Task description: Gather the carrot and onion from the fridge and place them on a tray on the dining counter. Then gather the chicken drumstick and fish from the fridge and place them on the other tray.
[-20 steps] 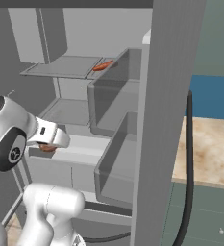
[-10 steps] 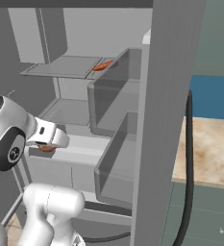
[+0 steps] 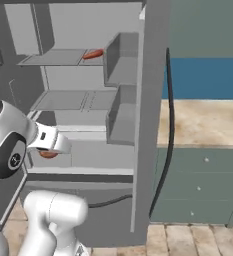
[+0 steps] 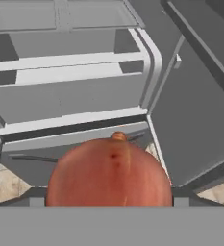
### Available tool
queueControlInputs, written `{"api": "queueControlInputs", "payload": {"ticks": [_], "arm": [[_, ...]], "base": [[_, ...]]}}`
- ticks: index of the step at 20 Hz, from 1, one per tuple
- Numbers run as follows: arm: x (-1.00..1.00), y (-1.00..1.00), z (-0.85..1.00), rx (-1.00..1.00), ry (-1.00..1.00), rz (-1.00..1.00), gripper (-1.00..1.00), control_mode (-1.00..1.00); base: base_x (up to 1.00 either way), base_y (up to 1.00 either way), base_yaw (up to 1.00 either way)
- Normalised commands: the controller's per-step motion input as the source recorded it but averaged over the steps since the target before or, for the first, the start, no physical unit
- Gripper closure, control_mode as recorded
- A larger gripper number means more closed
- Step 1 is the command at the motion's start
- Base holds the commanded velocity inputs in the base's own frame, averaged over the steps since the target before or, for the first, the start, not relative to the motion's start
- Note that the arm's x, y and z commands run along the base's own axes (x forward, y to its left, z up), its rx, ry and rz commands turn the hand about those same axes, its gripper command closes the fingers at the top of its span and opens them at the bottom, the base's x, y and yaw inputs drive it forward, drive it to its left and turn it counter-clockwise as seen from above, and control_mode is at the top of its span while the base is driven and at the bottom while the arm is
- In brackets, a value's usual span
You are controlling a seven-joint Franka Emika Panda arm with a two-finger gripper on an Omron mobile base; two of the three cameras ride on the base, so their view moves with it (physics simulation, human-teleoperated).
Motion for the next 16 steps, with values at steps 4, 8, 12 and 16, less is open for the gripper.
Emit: {"api": "queueControlInputs", "payload": {"ticks": [4,8,12,16], "arm": [[0.00,0.00,0.00,0.00,0.00,0.00,1.00,1.00],[0.00,0.00,0.00,0.00,0.00,0.00,1.00,1.00],[0.00,0.00,0.00,0.00,0.00,0.00,1.00,1.00],[0.00,0.00,0.00,0.00,0.00,0.00,1.00,1.00]], "base": [[-0.80,0.14,-0.47],[-0.78,0.05,-0.52],[-0.68,0.00,-0.55],[-0.71,0.00,-0.54]]}}
